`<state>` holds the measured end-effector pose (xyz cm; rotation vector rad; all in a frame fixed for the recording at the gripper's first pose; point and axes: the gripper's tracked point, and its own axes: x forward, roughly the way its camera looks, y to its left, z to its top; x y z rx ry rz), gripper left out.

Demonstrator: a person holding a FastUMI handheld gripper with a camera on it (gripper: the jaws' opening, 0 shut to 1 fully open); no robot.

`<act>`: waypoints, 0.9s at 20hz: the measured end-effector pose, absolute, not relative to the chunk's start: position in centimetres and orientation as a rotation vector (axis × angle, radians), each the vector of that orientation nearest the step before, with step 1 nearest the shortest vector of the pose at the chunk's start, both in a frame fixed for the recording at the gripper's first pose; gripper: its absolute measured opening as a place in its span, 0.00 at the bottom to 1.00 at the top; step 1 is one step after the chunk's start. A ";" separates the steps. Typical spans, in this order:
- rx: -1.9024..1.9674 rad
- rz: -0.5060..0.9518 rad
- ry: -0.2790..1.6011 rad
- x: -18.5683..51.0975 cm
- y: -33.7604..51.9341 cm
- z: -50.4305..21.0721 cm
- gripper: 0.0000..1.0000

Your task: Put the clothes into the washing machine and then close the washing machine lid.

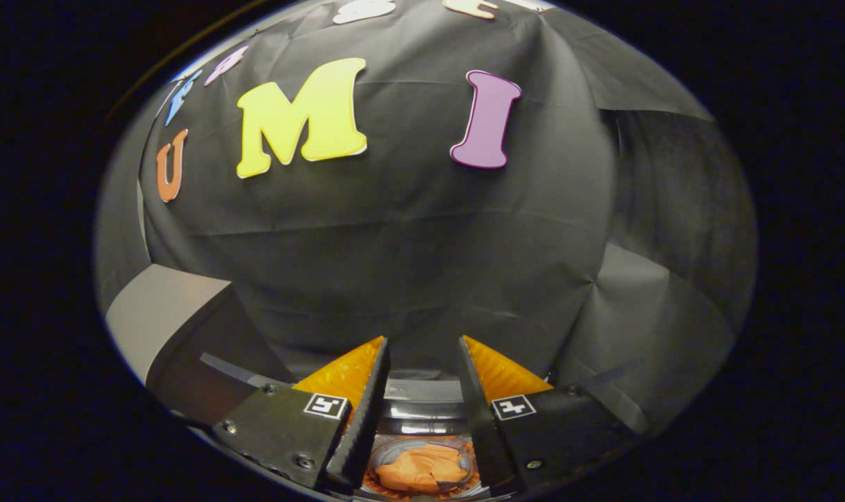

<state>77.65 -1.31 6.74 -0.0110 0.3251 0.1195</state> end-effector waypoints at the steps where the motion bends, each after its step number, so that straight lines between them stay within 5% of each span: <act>1: -0.010 0.121 0.328 77.6 -1.3 6.6 0.62; 18: -0.015 0.119 0.319 76.9 -1.6 6.5 0.62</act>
